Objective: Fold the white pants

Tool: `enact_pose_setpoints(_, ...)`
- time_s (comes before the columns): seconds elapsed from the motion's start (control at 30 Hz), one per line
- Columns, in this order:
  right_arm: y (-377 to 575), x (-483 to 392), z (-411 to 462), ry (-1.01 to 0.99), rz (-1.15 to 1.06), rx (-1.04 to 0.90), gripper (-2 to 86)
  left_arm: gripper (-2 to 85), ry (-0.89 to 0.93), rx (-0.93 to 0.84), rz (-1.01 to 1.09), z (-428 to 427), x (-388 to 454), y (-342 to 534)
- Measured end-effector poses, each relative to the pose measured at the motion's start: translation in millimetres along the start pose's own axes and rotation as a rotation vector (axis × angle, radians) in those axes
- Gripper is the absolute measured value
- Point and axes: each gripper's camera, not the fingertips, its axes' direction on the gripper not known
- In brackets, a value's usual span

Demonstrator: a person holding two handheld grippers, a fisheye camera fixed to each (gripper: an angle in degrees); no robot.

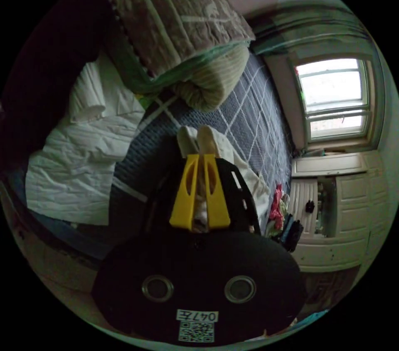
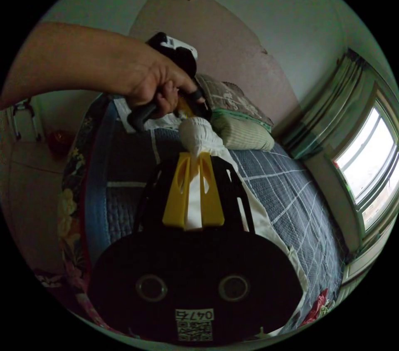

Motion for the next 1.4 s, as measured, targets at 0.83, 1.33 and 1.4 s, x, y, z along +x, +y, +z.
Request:
enact_pose_setpoints(0.83, 62.4, 29.0, -40.5, 0.061, 0.067, 0.075, 0.8, 6.9, 0.253, -0.188, 0.021, 53.2, 31.5, -3.3)
enact_pose_setpoints(1.33, 178.9, 162.2, -82.2, 0.048, 0.72, -0.087, 0.8, 6.7, -0.253, -0.136, 0.61, 188.9, 291.4, 109.0)
enact_pose_setpoints(1.4, 217.7, 185.7, -80.3, 0.012, 0.85, -0.145, 0.9, 7.2, -0.286, -0.163, 0.613, 224.5, 303.3, 121.9)
